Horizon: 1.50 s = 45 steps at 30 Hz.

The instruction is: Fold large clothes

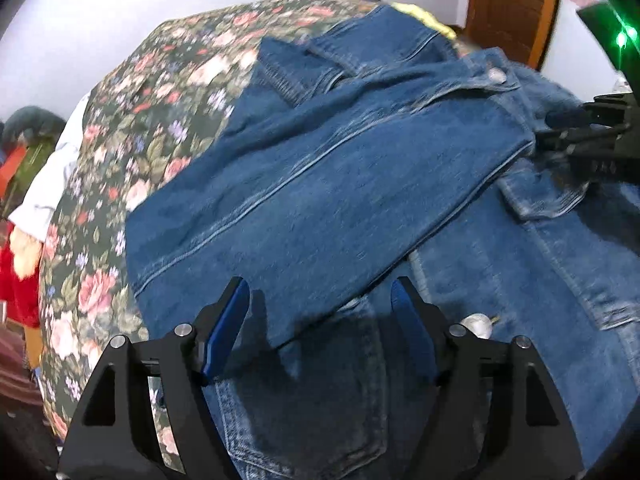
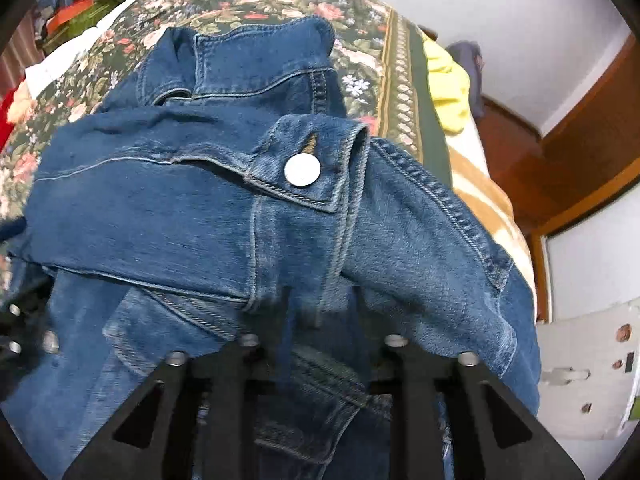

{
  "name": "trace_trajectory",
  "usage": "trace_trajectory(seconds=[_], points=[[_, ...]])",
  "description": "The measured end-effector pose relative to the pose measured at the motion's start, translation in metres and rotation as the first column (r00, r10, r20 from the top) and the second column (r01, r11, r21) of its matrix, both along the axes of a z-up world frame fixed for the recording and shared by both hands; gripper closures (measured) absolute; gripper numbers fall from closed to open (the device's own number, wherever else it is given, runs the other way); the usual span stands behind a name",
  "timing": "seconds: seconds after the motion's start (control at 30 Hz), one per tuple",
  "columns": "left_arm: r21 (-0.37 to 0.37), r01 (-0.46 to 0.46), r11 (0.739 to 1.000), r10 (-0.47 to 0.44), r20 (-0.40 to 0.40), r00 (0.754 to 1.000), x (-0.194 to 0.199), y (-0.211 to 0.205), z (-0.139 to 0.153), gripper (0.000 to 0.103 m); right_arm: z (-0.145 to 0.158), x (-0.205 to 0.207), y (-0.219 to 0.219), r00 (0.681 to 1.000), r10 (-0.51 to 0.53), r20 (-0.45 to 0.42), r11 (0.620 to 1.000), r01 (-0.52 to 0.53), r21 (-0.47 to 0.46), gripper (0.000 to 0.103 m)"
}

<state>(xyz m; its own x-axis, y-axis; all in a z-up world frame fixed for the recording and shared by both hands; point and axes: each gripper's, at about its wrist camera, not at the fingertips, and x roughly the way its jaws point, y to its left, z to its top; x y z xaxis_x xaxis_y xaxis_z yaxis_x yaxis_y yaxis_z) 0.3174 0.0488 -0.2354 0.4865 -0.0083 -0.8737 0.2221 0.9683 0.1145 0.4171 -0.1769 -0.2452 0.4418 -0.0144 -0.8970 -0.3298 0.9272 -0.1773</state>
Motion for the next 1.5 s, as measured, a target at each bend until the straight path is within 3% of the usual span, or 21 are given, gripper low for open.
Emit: trace_trajectory(seconds=[0.03,0.1,0.2,0.3,0.4,0.47,0.57,0.67,0.7,0.77,0.8,0.83,0.9,1.07,1.17,1.3,1.4,1.47,1.5], points=[[-0.022,0.020,1.000,-0.019,0.011,1.000,-0.001,-0.003,0.007,0.030,0.002,-0.004,-0.003,0.999,-0.010,0.038,0.999,0.011,-0.033,0.040],[-0.040,0.044,0.998,-0.042,0.041,0.998,-0.002,-0.010,0.018,0.030,0.002,-0.012,-0.008,0.997,-0.009,0.074,0.995,0.016,-0.098,0.015],[-0.031,0.094,0.995,-0.091,0.089,0.992,0.000,-0.027,0.029,0.024,0.007,-0.020,-0.021,0.998,0.003,0.063,0.999,0.000,-0.043,0.014],[0.010,0.149,0.989,-0.149,0.071,0.986,0.008,-0.048,0.019,0.024,0.021,-0.021,-0.035,0.999,-0.026,0.034,0.995,0.022,0.100,0.014],[0.047,0.156,0.987,-0.158,0.028,0.987,0.017,-0.061,-0.001,0.024,0.039,-0.024,-0.043,0.999,-0.031,0.012,0.959,0.027,0.283,0.014],[0.025,0.138,0.990,-0.139,0.039,0.990,0.019,-0.062,-0.006,0.024,0.044,-0.024,-0.041,1.000,-0.023,-0.002,0.930,0.022,0.367,0.014],[0.002,0.118,0.993,-0.118,0.067,0.991,0.019,-0.059,-0.004,0.035,0.035,-0.004,-0.036,0.998,-0.014,-0.066,0.903,0.041,0.429,0.022],[0.008,0.101,0.995,-0.101,0.098,0.990,0.014,-0.060,0.001,0.057,0.012,0.018,-0.029,0.987,-0.029,-0.157,0.895,0.095,0.436,0.040],[0.018,0.092,0.996,-0.094,0.112,0.989,0.012,-0.060,0.002,0.069,0.005,0.020,-0.026,0.983,-0.040,-0.182,0.886,0.119,0.448,0.043],[0.064,0.079,0.995,-0.087,0.145,0.986,0.007,-0.063,0.007,0.086,-0.003,0.023,-0.024,0.979,-0.059,-0.194,0.868,0.146,0.474,0.043],[0.081,0.072,0.994,-0.085,0.163,0.983,0.005,-0.064,0.010,0.092,-0.004,0.025,-0.020,0.981,-0.056,-0.188,0.867,0.141,0.477,0.051],[0.081,0.070,0.994,-0.083,0.172,0.982,0.004,-0.064,0.013,0.095,-0.003,0.023,-0.018,0.981,-0.038,-0.188,0.867,0.126,0.483,0.062],[0.060,0.065,0.996,-0.074,0.174,0.982,0.004,-0.059,0.022,0.097,0.002,0.021,-0.012,0.982,-0.007,-0.190,0.863,0.102,0.495,0.071],[-0.047,0.092,0.995,-0.083,0.168,0.982,-0.007,-0.046,0.047,0.097,0.040,-0.005,-0.009,0.995,0.045,-0.092,0.867,0.006,0.498,0.075],[-0.095,0.122,0.988,-0.110,0.123,0.986,-0.015,-0.047,0.045,0.096,0.057,-0.021,-0.017,0.997,0.060,-0.057,0.872,-0.025,0.488,0.075],[-0.112,0.121,0.986,-0.119,0.025,0.993,-0.021,-0.056,0.023,0.093,0.043,-0.033,-0.024,0.995,0.051,-0.082,0.909,-0.012,0.416,0.074],[-0.108,0.109,0.988,-0.111,-0.006,0.994,-0.028,-0.055,0.017,0.079,0.020,-0.038,-0.029,0.990,0.026,-0.141,0.918,0.033,0.396,0.073],[-0.132,0.092,0.987,-0.094,-0.014,0.995,-0.033,-0.049,0.019,0.064,0.014,-0.041,-0.031,0.990,0.021,-0.141,0.929,0.033,0.368,0.066],[-0.143,0.082,0.986,-0.085,-0.010,0.996,-0.036,-0.044,0.021,0.050,0.014,-0.043,-0.031,0.990,0.032,-0.134,0.937,0.018,0.350,0.059]])
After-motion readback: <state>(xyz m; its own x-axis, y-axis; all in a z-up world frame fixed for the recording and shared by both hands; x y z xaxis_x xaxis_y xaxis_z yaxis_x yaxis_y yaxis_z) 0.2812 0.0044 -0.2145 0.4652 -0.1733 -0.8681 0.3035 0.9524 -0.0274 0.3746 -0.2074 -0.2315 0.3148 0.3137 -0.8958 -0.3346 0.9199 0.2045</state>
